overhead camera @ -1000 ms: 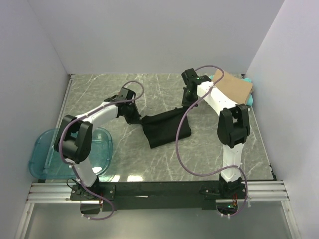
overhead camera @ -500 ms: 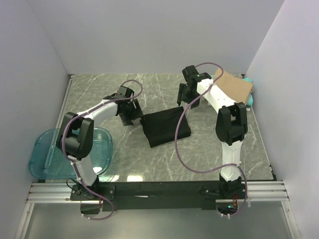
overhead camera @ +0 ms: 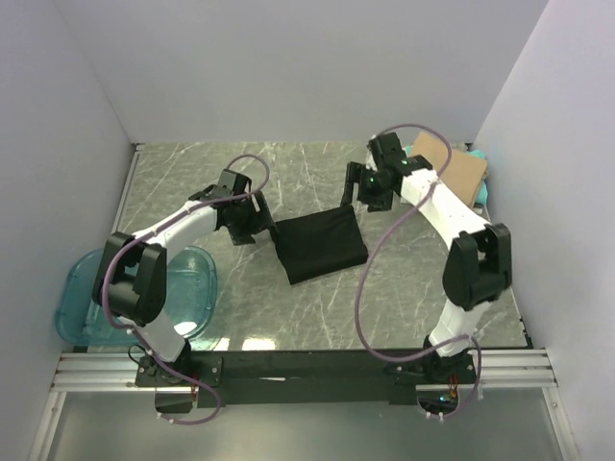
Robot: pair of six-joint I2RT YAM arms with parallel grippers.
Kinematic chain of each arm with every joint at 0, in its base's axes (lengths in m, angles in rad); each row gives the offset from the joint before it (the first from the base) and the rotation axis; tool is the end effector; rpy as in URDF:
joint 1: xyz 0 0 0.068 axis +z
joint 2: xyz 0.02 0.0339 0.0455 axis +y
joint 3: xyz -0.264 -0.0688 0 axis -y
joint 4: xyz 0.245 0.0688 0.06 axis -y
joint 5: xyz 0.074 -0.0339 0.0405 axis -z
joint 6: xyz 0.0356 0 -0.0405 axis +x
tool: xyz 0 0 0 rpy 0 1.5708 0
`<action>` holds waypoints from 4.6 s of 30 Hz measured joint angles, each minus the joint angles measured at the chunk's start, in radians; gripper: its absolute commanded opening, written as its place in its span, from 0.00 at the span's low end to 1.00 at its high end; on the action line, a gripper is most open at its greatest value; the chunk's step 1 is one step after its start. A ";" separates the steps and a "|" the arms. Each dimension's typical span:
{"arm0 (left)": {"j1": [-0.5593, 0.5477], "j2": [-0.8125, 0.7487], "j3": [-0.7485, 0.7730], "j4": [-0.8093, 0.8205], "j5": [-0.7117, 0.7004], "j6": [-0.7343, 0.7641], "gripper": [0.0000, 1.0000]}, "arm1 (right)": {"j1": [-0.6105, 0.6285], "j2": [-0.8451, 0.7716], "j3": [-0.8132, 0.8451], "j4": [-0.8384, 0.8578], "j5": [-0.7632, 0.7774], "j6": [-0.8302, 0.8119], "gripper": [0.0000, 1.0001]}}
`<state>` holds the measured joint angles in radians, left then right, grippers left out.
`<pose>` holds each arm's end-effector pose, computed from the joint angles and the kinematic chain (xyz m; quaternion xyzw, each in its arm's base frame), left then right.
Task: Fold and stack the t-shirts
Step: Fold the tshirt, then neatly place the folded tshirt to the corner
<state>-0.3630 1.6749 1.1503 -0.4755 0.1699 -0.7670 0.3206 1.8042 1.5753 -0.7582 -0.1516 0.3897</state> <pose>0.3236 -0.1294 0.2135 -0.1684 0.9415 -0.2189 0.1933 0.3717 0.1291 0.2821 0.0112 0.9551 0.1678 0.2438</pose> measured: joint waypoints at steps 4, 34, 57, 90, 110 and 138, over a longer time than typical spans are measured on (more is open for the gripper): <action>-0.007 -0.015 -0.035 0.013 0.023 0.004 0.78 | -0.006 -0.115 -0.150 0.054 -0.062 -0.003 0.84; -0.021 0.255 0.077 0.177 0.131 -0.004 0.53 | -0.193 -0.111 -0.403 0.223 -0.382 -0.121 0.80; -0.046 0.288 0.058 0.238 0.157 -0.031 0.00 | -0.238 0.162 -0.307 0.333 -0.549 -0.137 0.79; -0.049 0.271 0.053 0.277 0.195 -0.029 0.69 | -0.089 0.259 -0.148 0.314 -0.406 -0.146 0.00; -0.015 0.138 0.010 0.181 0.145 -0.005 0.78 | -0.129 0.310 0.433 -0.090 0.251 -0.299 0.00; -0.015 -0.013 -0.086 0.180 0.085 -0.007 0.78 | -0.276 0.390 0.748 -0.146 0.528 -0.300 0.00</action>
<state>-0.3782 1.6623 1.0641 -0.2951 0.2554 -0.7742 0.0444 2.1941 2.3238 -0.9047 0.3763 0.0895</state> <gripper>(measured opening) 0.781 0.031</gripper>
